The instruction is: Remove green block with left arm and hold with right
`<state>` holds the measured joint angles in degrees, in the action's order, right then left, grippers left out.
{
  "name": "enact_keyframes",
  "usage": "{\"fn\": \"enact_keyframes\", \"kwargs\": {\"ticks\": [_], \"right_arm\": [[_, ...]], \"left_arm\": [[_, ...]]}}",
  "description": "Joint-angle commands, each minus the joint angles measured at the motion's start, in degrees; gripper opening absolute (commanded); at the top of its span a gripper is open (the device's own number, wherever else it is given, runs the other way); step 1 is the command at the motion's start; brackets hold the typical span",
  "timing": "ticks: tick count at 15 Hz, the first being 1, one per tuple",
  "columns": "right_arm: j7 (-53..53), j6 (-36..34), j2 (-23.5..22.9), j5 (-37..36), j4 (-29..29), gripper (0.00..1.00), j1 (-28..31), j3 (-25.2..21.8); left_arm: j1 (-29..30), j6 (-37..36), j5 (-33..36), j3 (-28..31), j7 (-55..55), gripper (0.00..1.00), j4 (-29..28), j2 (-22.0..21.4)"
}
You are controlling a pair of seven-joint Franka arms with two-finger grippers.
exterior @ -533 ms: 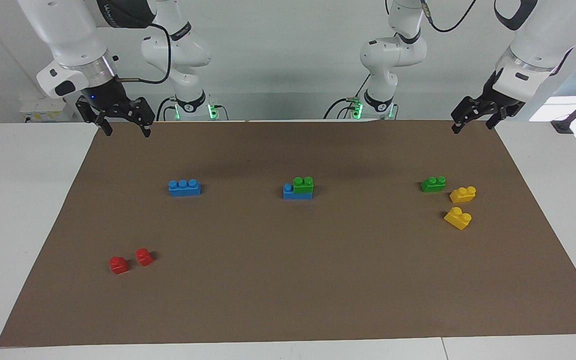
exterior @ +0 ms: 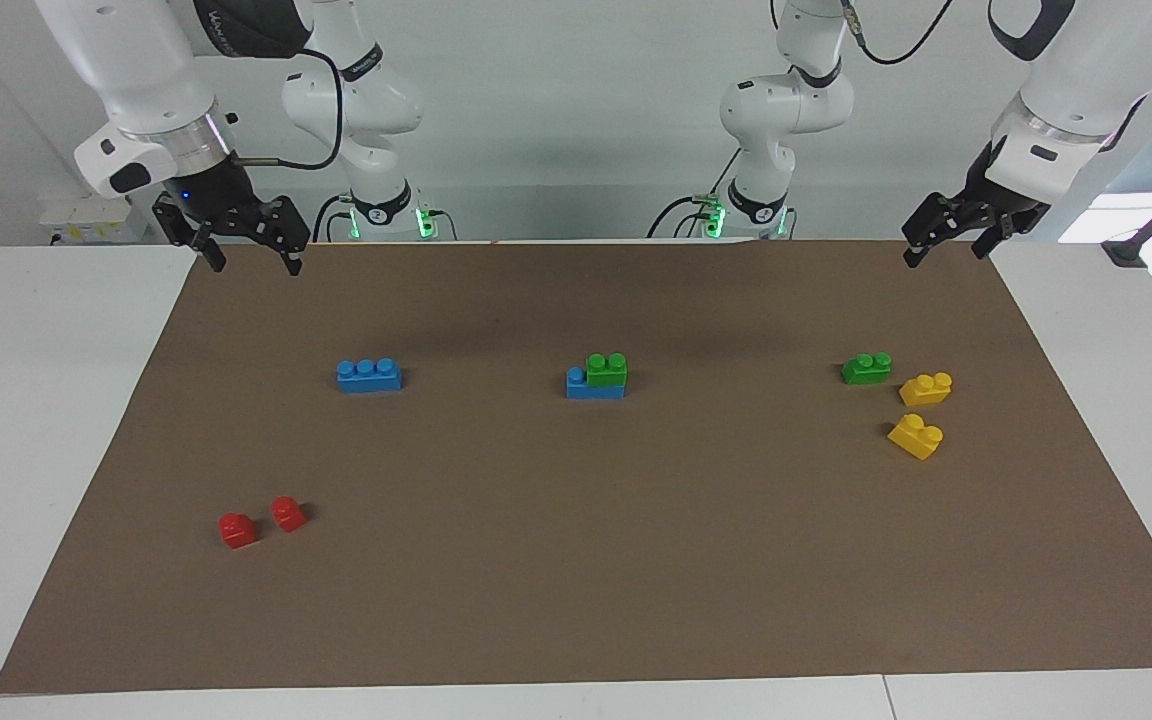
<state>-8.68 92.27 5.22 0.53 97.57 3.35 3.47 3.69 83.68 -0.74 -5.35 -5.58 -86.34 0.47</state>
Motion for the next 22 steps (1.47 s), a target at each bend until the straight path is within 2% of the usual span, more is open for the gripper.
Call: {"fn": "enact_keyframes", "kwargs": {"ticks": [1, 7, 10, 14, 18, 22], "right_arm": [[-7.64, 1.60, 1.55, -1.06, 2.97, 1.00, -0.10, 0.66], [-26.09, 2.65, 0.76, 4.91, 5.87, 1.00, -0.54, 1.01], [-38.21, 5.63, 1.02, 8.86, 9.47, 1.00, -1.50, 1.37], [-59.39, 9.23, 0.67, 15.01, 11.94, 1.00, -5.27, 1.37], [-66.19, 14.95, -0.20, 20.02, 16.59, 1.00, -7.57, 1.37], [-72.25, 16.27, -4.16, 26.35, 16.78, 1.00, -9.15, 1.37]], "left_arm": [[0.09, 0.78, -0.76, 0.34, 0.66, 1.00, 0.21, -0.12], [-0.26, 2.63, -0.76, 0.34, -0.22, 1.00, -2.16, -0.82], [-0.43, 5.61, -1.02, 0.34, -2.67, 1.00, -6.19, -2.75], [-3.23, 11.84, -1.19, -0.01, -16.62, 1.00, -12.60, -5.47], [-8.24, 16.42, -1.19, -0.01, -34.44, 1.00, -18.59, -7.59], [-12.64, 19.84, -1.19, -0.10, -53.79, 1.00, -21.32, -7.77]]}}
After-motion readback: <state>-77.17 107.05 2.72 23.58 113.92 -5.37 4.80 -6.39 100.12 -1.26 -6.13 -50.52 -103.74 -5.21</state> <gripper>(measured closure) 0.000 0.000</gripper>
